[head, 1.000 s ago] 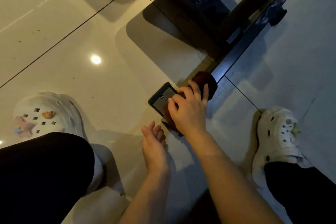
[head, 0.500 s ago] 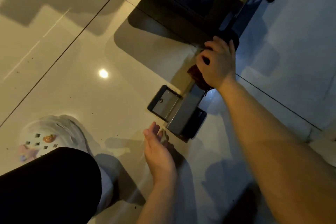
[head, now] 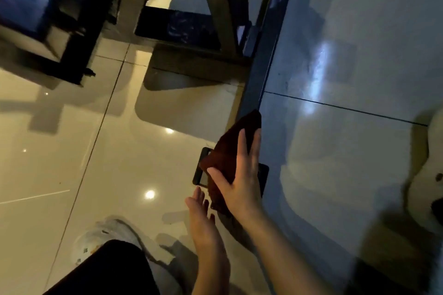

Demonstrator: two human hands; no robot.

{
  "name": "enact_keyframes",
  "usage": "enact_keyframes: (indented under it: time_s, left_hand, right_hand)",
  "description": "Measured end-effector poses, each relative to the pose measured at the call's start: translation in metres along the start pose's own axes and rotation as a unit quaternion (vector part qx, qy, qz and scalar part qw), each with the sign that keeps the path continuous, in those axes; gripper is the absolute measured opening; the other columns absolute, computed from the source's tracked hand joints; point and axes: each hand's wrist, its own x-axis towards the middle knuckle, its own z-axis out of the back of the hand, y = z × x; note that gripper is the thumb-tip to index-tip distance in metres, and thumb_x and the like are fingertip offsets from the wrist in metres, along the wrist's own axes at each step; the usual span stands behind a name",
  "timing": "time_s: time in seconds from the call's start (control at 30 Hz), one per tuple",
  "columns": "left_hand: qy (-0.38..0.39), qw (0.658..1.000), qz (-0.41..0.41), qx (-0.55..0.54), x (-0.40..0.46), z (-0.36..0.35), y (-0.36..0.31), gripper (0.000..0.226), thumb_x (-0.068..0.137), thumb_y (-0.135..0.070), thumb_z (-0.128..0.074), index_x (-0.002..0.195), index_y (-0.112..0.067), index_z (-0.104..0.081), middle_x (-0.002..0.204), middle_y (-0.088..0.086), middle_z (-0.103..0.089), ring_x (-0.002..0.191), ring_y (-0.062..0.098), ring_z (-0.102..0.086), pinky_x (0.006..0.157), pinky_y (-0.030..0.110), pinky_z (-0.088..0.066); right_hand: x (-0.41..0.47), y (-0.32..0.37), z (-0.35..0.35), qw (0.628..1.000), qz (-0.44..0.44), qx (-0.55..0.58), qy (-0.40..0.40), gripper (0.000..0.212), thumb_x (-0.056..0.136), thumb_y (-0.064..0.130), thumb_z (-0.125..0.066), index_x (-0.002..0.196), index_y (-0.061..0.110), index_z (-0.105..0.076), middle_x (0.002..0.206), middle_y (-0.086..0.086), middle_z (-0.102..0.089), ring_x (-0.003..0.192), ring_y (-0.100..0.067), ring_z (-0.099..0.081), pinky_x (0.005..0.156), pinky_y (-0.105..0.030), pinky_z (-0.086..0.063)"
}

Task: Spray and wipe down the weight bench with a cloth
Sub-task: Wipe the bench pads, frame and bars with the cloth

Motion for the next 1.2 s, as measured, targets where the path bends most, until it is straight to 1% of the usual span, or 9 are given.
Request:
enact_keyframes:
  time_s: [0.07,0.27,0.47,0.57,0.67,0.77,0.83,1.03,1.2]
  left_hand:
    - [-0.009,0.999,0.017,0.027,-0.005,-0.006,-0.009,0.077,0.080,-0.066,-0.022,0.142,-0.025,-0.043,0.149,-0.002,-0.042,0.137,0.017,-0.037,0.111,0.037,-0.026]
    - [-0.074,0.993,0.028,0.086,-0.025,-0.030,-0.026,0.048,0.102,-0.046,-0.031,0.142,-0.020,-0.042,0.124,0.001,-0.046,0.113,0.015,-0.042,0.105,0.039,-0.035]
    - [-0.156,0.985,0.064,-0.026,-0.030,-0.049,-0.029,0.045,0.102,-0.040,-0.038,0.141,-0.016,-0.043,0.134,0.004,-0.045,0.121,0.017,-0.044,0.114,0.040,-0.029]
    - [-0.157,0.981,0.055,-0.098,-0.035,-0.051,-0.028,0.028,0.102,-0.030,-0.041,0.117,-0.010,-0.055,0.118,0.006,-0.048,0.103,0.018,-0.051,0.098,0.033,-0.034]
    - [-0.153,0.978,0.047,-0.137,-0.047,-0.050,-0.024,0.021,0.103,-0.026,-0.040,0.090,-0.016,-0.053,0.101,0.005,-0.054,0.098,0.012,-0.053,0.103,0.031,-0.034]
    - [-0.151,0.977,0.052,-0.139,-0.060,-0.050,-0.026,0.037,0.101,-0.044,-0.040,0.122,-0.019,-0.056,0.124,-0.005,-0.055,0.130,0.015,-0.044,0.113,0.036,-0.025]
    - [-0.144,0.983,0.056,-0.095,-0.068,-0.044,-0.022,0.055,0.099,-0.051,-0.033,0.144,-0.019,-0.041,0.149,-0.004,-0.041,0.141,0.015,-0.032,0.114,0.037,-0.023]
    - [-0.085,0.988,0.075,-0.108,-0.078,-0.002,-0.011,0.068,0.097,-0.062,-0.019,0.148,-0.021,-0.035,0.146,0.004,-0.047,0.138,0.022,-0.038,0.117,0.044,-0.023]
    - [-0.102,0.981,0.096,-0.135,-0.088,0.013,0.006,0.064,0.098,-0.060,-0.020,0.143,-0.020,-0.043,0.143,0.005,-0.050,0.133,0.024,-0.044,0.114,0.045,-0.029]
  right_hand:
    - [0.020,0.001,0.009,1.000,-0.003,0.010,0.013,0.099,0.089,0.035,-0.066,0.142,0.049,0.016,0.147,0.020,0.040,0.133,0.012,0.031,0.100,0.002,0.004]
    - [0.119,0.013,0.046,0.998,-0.053,0.014,-0.003,0.094,0.091,0.026,-0.065,0.150,0.038,0.008,0.158,0.000,0.026,0.149,-0.023,0.011,0.118,-0.045,-0.015]
    - [0.215,0.026,0.094,0.997,-0.069,-0.021,0.021,0.098,0.089,0.025,-0.069,0.154,0.033,0.004,0.160,-0.009,0.022,0.149,-0.025,0.009,0.119,-0.039,-0.011]
    - [0.222,0.030,0.100,0.997,-0.069,-0.013,0.026,0.100,0.087,0.023,-0.071,0.154,0.033,0.002,0.160,-0.010,0.021,0.150,-0.024,0.007,0.118,-0.033,-0.011]
    - [0.200,0.028,0.090,0.997,-0.063,0.033,0.012,0.097,0.088,0.018,-0.070,0.154,0.033,-0.001,0.160,-0.008,0.019,0.150,-0.026,0.003,0.119,-0.037,-0.017]
    - [0.153,0.024,0.067,0.996,-0.076,0.049,0.010,0.098,0.089,0.016,-0.068,0.153,0.038,0.002,0.160,-0.003,0.022,0.150,-0.027,0.003,0.117,-0.042,-0.024]
    - [0.106,0.022,0.047,0.995,-0.086,0.039,0.022,0.101,0.089,0.017,-0.067,0.149,0.043,0.010,0.159,0.000,0.026,0.149,-0.028,0.005,0.115,-0.045,-0.030]
    - [-0.038,0.014,0.019,0.987,-0.083,0.042,0.127,0.101,0.092,0.022,-0.064,0.139,0.047,0.021,0.149,0.010,0.037,0.148,-0.020,0.008,0.114,-0.034,-0.028]
    - [-0.073,0.001,0.020,0.981,-0.077,0.054,0.171,0.092,0.096,0.020,-0.058,0.139,0.048,0.019,0.150,0.012,0.032,0.150,-0.023,-0.002,0.112,-0.037,-0.037]
